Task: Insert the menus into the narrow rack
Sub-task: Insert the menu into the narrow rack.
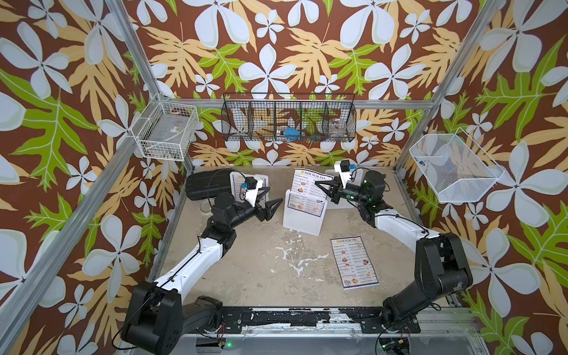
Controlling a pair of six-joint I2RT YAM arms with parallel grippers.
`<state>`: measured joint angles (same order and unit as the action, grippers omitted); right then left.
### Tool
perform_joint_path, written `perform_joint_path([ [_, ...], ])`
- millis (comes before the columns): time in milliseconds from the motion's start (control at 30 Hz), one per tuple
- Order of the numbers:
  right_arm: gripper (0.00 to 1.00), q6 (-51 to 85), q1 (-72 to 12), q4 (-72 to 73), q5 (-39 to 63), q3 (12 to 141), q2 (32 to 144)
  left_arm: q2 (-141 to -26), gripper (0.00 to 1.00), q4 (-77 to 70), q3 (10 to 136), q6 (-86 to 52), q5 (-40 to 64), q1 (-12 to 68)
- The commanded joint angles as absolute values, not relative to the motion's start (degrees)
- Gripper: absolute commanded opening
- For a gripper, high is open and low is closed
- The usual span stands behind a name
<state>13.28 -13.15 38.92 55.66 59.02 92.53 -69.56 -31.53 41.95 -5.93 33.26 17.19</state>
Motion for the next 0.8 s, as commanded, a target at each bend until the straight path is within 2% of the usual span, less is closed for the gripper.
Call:
perform_joint_path([
  [0,0.16,14.2,-13.2,40.5,55.9,60.0,92.6,-69.6,0.78,-33.0,41.9,-5.5,33.8,17.1],
  [100,0.21,14.4,-13.1,39.4,55.4,61.3,92.2,-69.6,0.79,-33.0,41.9,-5.6,33.9,17.1],
  [300,0.22,15.3,-13.2,39.5,55.1,61.7,90.7,-69.3,0.79,-33.0,41.7,-5.5,33.8,17.1],
  [533,0.10,15.0,-13.1,40.4,55.4,59.8,90.2,-69.5,0.79,-33.5,41.6,-5.5,34.3,17.2],
  [767,0.06,14.9,-13.4,42.0,55.9,57.9,90.3,-68.9,0.79,-33.3,41.4,-5.4,34.2,17.1],
])
